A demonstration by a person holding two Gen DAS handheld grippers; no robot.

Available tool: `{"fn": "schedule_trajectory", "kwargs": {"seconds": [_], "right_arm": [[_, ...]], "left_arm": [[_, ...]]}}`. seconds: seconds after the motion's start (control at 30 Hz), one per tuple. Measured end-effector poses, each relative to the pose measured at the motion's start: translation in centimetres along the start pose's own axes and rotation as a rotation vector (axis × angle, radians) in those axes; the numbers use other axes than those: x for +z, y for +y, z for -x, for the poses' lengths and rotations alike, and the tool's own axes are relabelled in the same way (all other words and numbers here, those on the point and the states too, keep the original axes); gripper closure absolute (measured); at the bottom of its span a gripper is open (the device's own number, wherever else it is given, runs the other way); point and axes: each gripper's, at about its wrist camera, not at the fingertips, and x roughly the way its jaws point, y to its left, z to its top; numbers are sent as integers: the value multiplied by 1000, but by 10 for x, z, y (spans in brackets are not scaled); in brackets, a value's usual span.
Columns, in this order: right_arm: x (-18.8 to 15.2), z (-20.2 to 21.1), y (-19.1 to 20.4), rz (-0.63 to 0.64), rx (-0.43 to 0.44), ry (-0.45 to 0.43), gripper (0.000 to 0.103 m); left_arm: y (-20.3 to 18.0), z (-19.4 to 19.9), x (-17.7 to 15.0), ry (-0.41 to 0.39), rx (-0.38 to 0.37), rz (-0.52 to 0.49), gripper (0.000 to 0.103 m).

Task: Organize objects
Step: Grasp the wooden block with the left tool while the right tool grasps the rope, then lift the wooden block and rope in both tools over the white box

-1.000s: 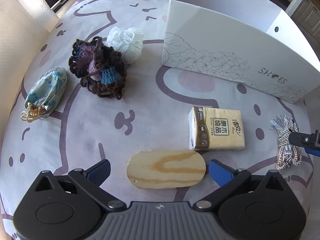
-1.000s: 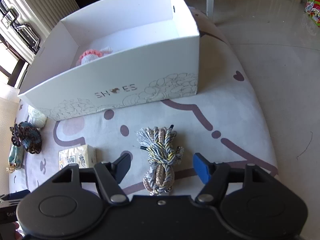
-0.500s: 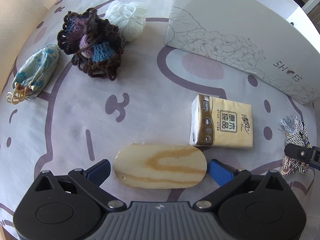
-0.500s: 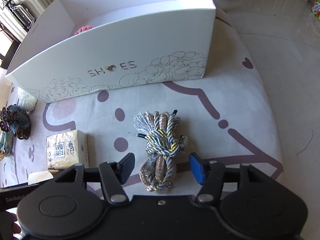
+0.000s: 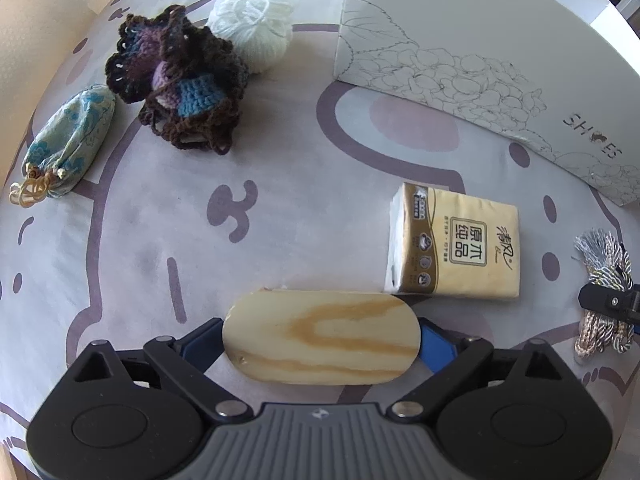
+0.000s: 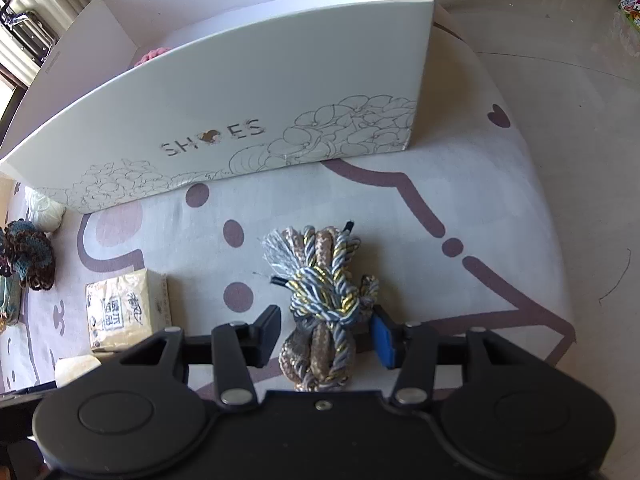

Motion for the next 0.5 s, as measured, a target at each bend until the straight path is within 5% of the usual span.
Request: {"fn": "schedule_trajectory", "kwargs": {"seconds": [0.17,0.5], "right_arm": [[1,1,-2,-1,-2,23,68],[2,32,-3,-7,26,-50,69]], "left_arm": [[8,5,3,1,-32,19,10],[31,39,6,-76,-51,37,10]]}}
